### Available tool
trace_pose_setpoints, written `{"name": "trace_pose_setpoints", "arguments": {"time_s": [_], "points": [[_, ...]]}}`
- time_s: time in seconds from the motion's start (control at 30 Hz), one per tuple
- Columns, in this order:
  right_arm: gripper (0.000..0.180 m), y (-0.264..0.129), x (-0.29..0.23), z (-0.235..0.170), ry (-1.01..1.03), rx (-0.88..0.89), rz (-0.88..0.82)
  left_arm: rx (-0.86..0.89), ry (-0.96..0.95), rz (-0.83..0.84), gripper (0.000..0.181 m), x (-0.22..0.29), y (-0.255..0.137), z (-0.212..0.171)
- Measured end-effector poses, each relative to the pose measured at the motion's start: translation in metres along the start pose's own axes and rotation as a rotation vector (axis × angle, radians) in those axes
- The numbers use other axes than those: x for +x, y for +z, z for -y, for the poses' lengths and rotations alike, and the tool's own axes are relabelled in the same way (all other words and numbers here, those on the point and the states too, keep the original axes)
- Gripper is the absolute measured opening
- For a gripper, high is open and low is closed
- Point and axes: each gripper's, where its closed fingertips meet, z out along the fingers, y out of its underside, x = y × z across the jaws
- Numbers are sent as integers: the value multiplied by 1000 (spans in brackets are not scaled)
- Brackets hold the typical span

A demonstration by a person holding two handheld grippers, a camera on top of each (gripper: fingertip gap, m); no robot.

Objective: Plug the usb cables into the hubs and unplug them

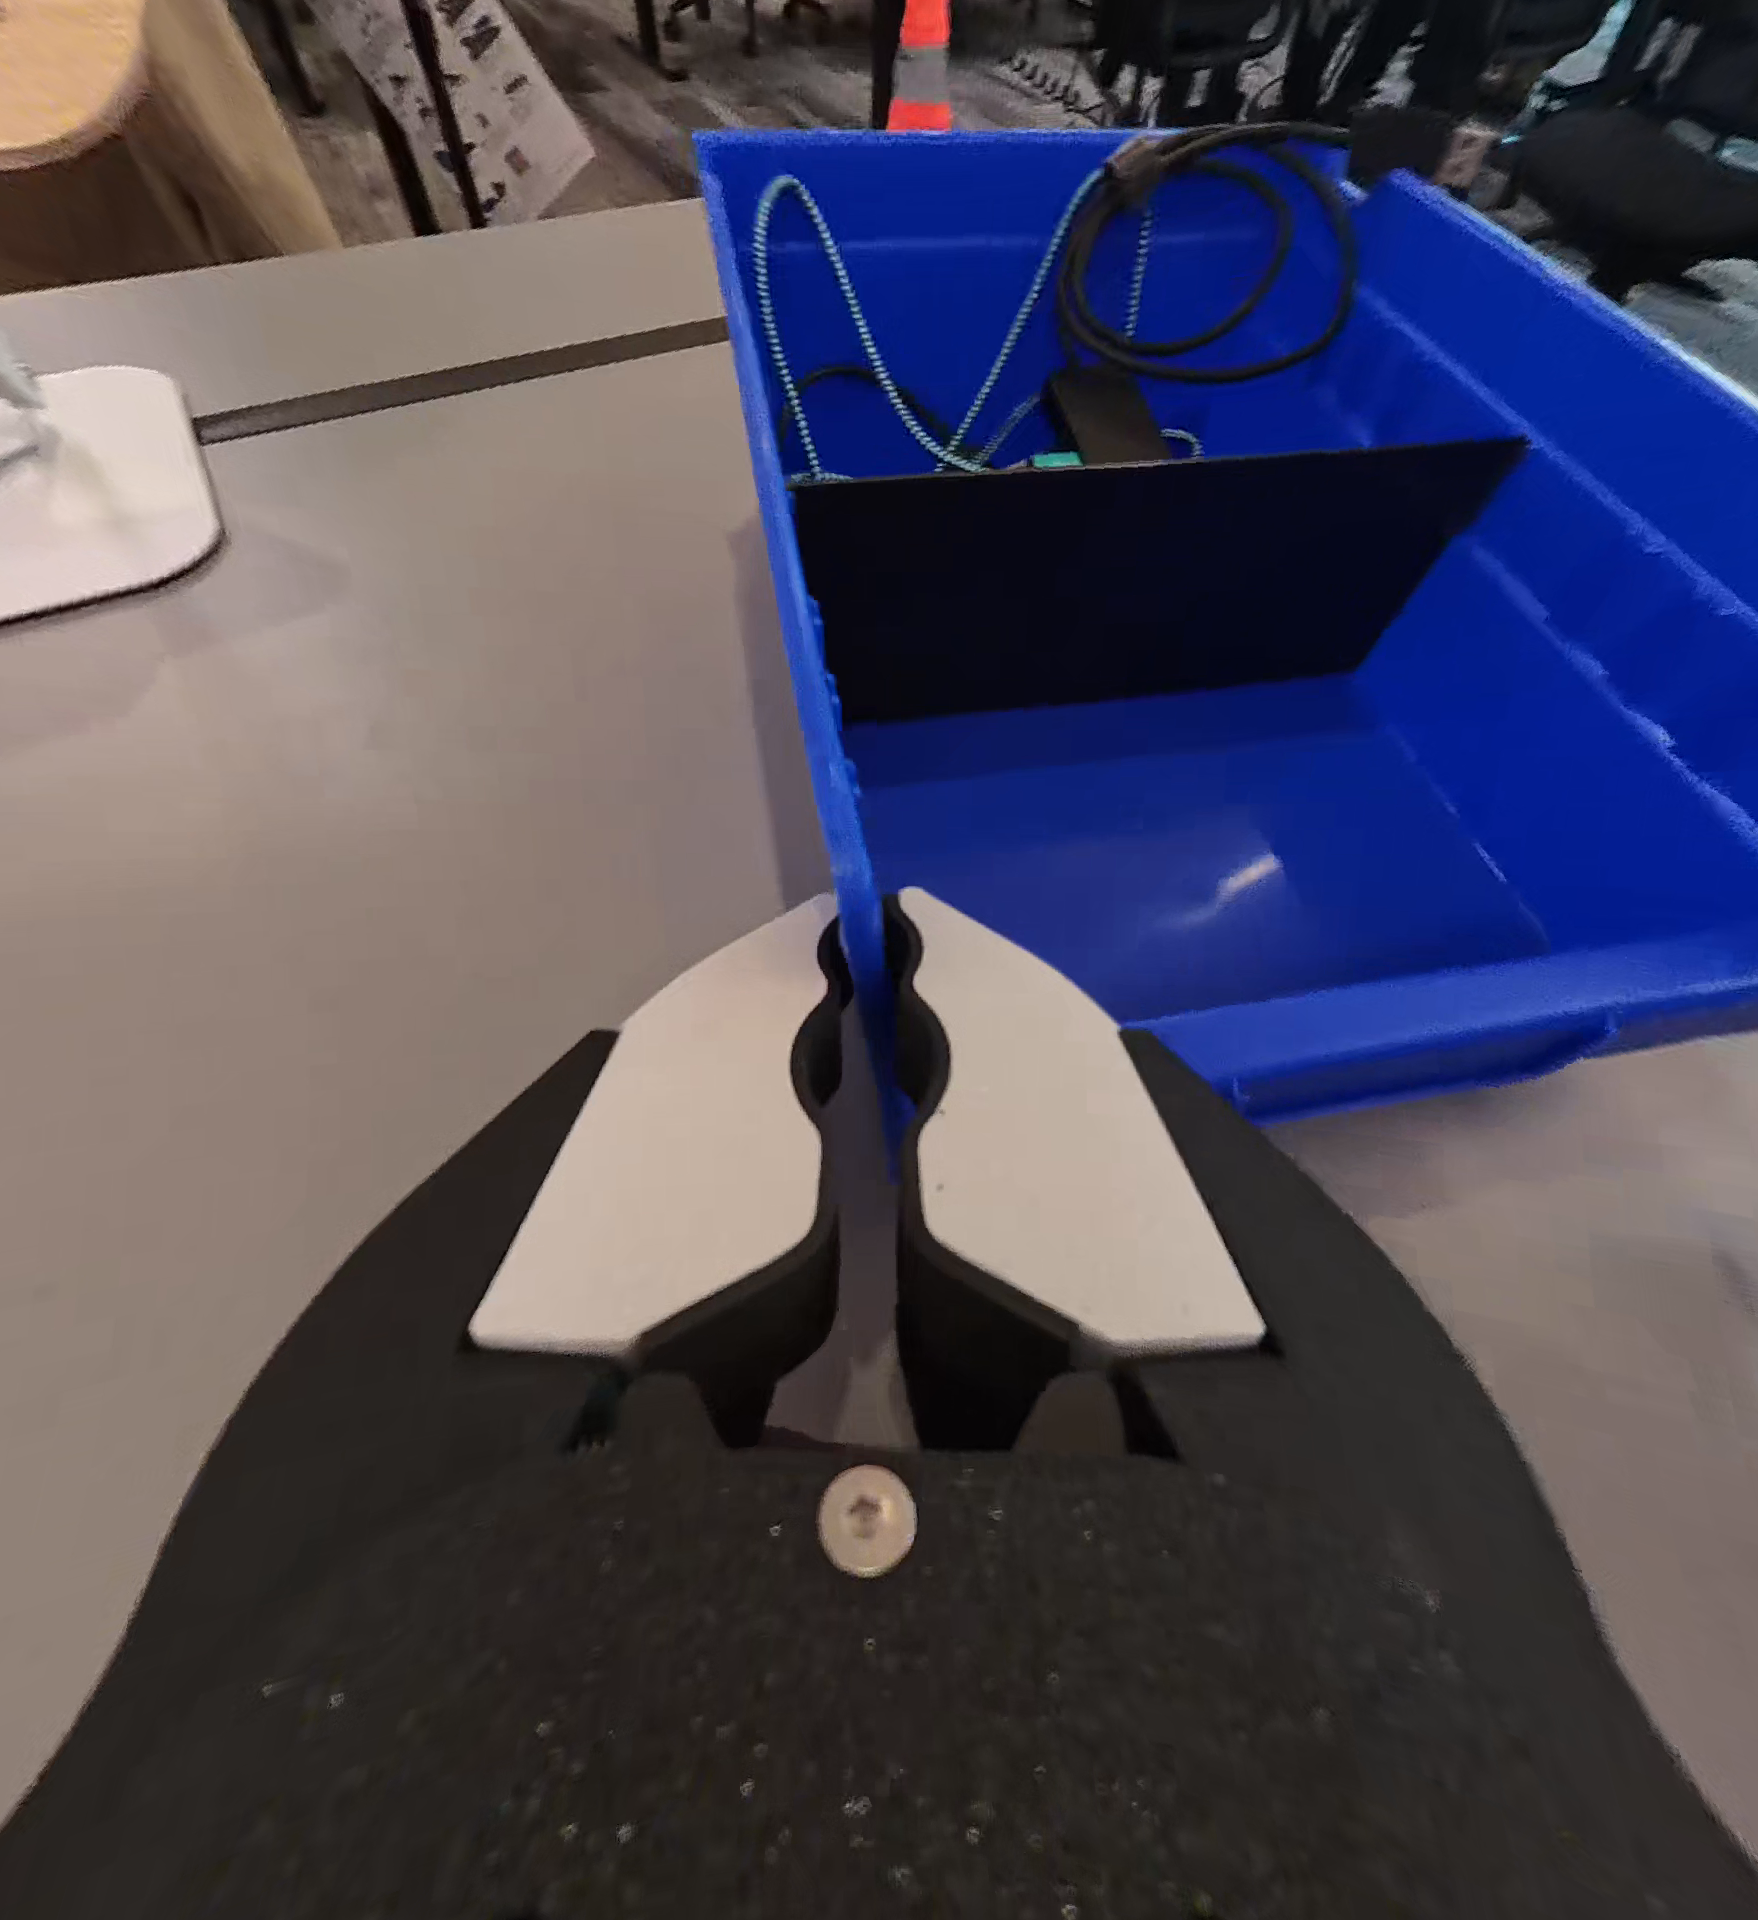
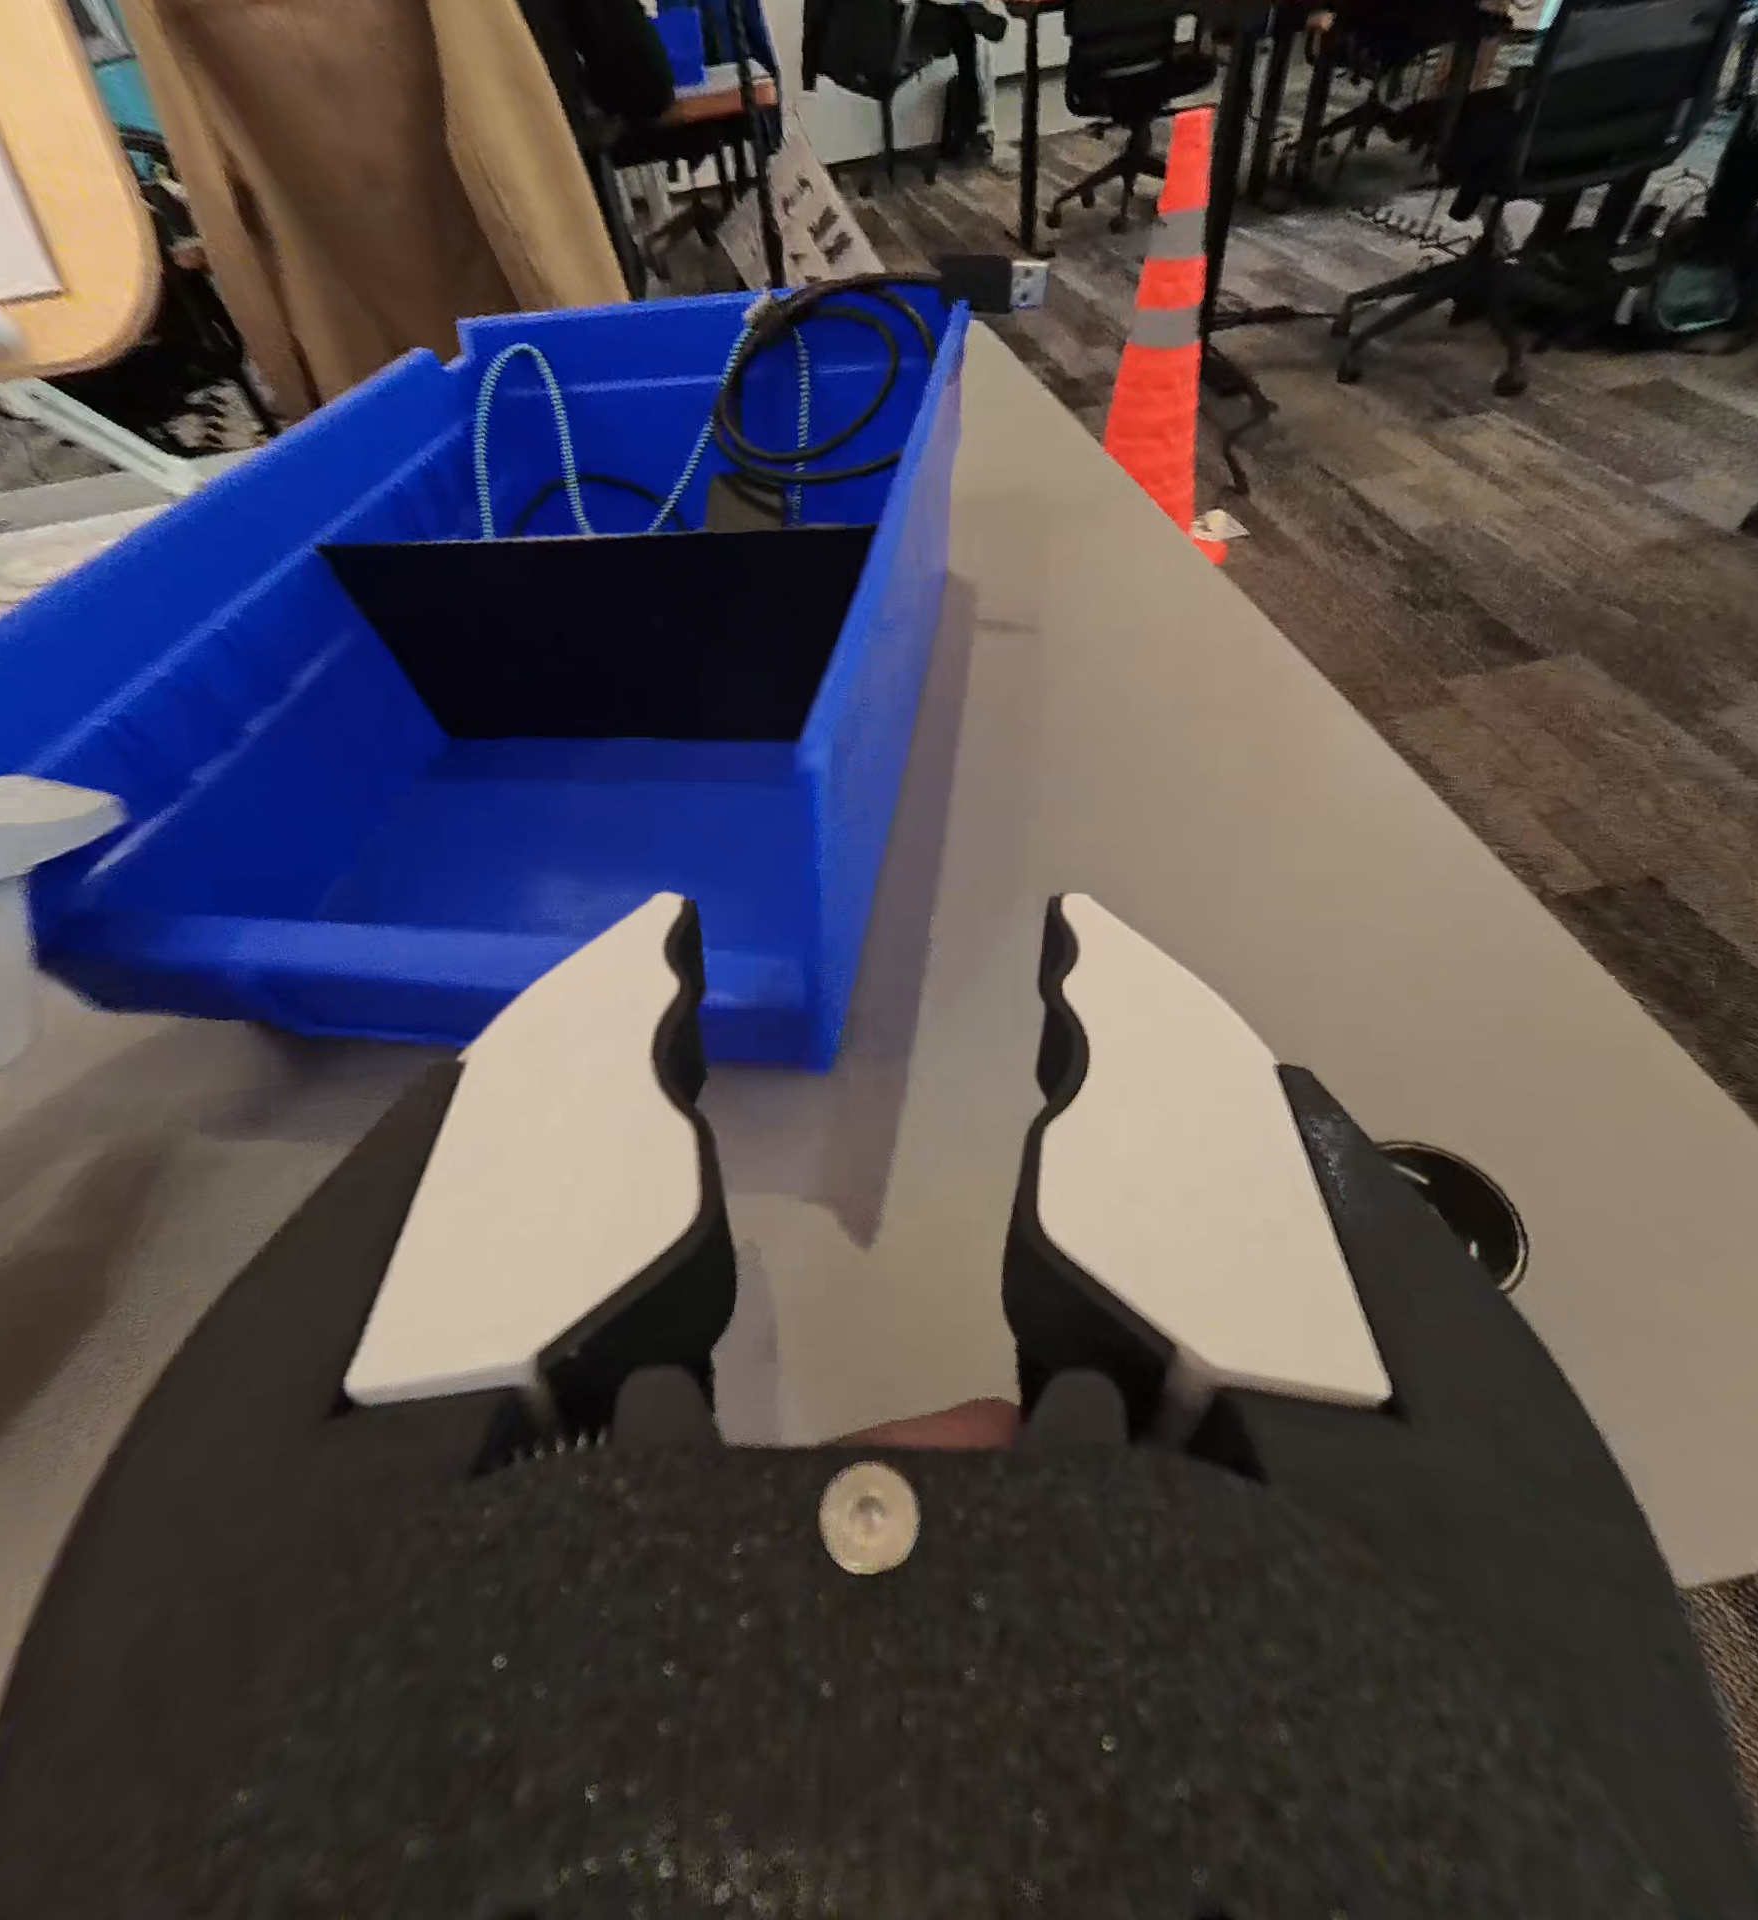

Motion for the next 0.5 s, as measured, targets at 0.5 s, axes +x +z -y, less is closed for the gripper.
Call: {"name": "trace_pose_setpoints", "arguments": {"time_s": [0.5], "points": [[2,7,-75,-9,43,-37,73,121,37,139,4,-46,-79,-14]]}}
